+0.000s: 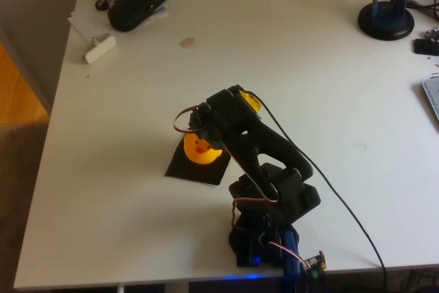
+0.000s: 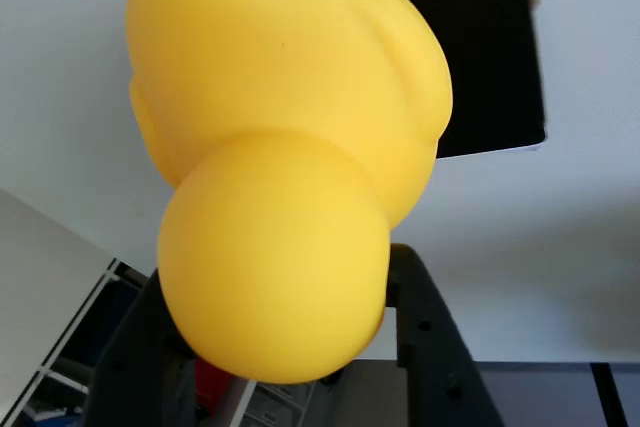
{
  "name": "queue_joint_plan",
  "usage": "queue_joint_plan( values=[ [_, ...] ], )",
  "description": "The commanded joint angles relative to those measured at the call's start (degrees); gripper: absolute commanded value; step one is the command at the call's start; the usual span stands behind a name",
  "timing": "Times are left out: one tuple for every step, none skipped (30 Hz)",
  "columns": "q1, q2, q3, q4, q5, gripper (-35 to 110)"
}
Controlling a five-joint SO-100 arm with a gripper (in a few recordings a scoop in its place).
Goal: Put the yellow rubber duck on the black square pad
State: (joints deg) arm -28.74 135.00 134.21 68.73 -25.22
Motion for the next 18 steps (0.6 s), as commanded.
queue_joint_plan(
  values=[
    [-1.1,0.1,0.6,-0.9,-0.6,15],
    [-1.1,-0.1,0.7,-0.9,-0.6,16],
    [-1.1,-0.8,0.7,-0.7,-0.6,17],
    [-1.1,-1.9,0.7,-0.5,-0.6,18],
    [-1.2,-3.3,0.7,-0.5,-0.6,20],
    [-1.2,-4.6,0.7,-0.8,-0.6,22],
    [-1.2,-5.8,0.7,-0.8,-0.6,23],
    [-1.3,-6.7,0.7,-0.8,-0.6,25],
    [-1.4,-7.0,0.7,-0.8,-0.6,26],
    [-1.7,-7.0,0.6,-0.8,-0.6,27],
    [-1.8,-6.9,0.6,-0.8,-0.6,27],
    [-1.8,-6.9,0.6,-0.8,-0.6,28],
    [-1.9,-6.9,0.6,-0.8,-0.6,28],
    [-1.9,-6.8,0.6,-0.8,-0.6,28],
    [-1.9,-7.1,0.6,-0.8,-0.6,28],
    [-1.9,-7.1,0.6,-0.8,-0.6,28],
    [-1.8,-6.9,0.6,-0.8,-0.6,28],
    [-1.8,-6.7,0.6,-0.8,-0.6,28]
  ],
)
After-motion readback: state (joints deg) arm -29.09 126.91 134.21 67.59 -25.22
